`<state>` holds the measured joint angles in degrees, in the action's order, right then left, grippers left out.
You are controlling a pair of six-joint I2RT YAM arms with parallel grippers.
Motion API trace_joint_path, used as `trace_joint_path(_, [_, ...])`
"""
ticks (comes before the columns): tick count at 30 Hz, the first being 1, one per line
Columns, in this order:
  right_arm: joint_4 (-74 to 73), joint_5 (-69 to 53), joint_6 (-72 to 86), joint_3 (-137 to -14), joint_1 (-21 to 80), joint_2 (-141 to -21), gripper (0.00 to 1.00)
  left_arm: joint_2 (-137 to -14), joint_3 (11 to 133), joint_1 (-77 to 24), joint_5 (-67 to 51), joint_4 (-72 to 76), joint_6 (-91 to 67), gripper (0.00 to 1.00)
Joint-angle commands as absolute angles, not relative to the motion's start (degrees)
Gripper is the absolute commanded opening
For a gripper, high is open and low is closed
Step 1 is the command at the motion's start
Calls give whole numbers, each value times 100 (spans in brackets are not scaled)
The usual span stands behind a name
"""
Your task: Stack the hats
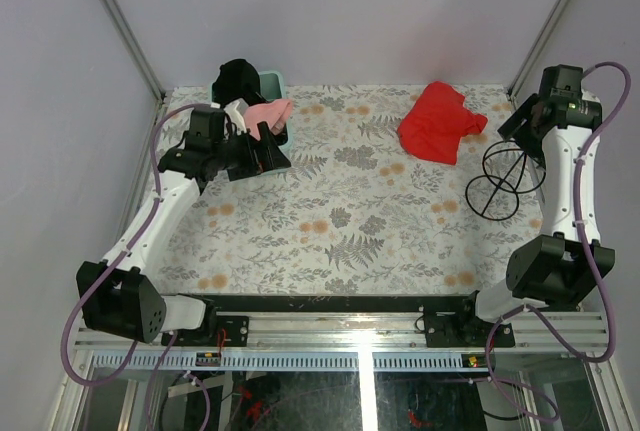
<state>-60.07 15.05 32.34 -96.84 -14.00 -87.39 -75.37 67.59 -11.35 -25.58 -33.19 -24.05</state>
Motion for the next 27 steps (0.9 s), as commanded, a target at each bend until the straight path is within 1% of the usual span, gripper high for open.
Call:
trace_joint_path(1, [-5702, 1436, 3507, -9634, -1428, -8794, 91, -7470, 6687, -1034, -2683, -3214, -2216, 100])
trace_joint_path(8, [-5534, 1387, 3559, -9466, -1429, -8832, 82, -7468, 6664, -950, -2655, -3223, -2164, 100])
trace_joint_path(13, [-5442, 1518, 3551, -9322, -1430, -8834, 71, -7478, 6632, -926, -2645, -3222, -2153, 100])
trace_joint_path(15, [-5429, 1573, 3557, -9332, -1433, -8837, 66, -7492, 6628, -918, -2647, -3223, -2161, 100])
trace_joint_path(23, [-5402, 1620, 3491, -9263, -1429, -8782, 24, -7541, 6658, -914, -2648, -3225, -2185, 100])
trace_joint_path(27, [-5335, 1368, 3460, -9142, -1433, -8780, 2, -7538, 6680, -914, -2653, -3226, -2216, 100])
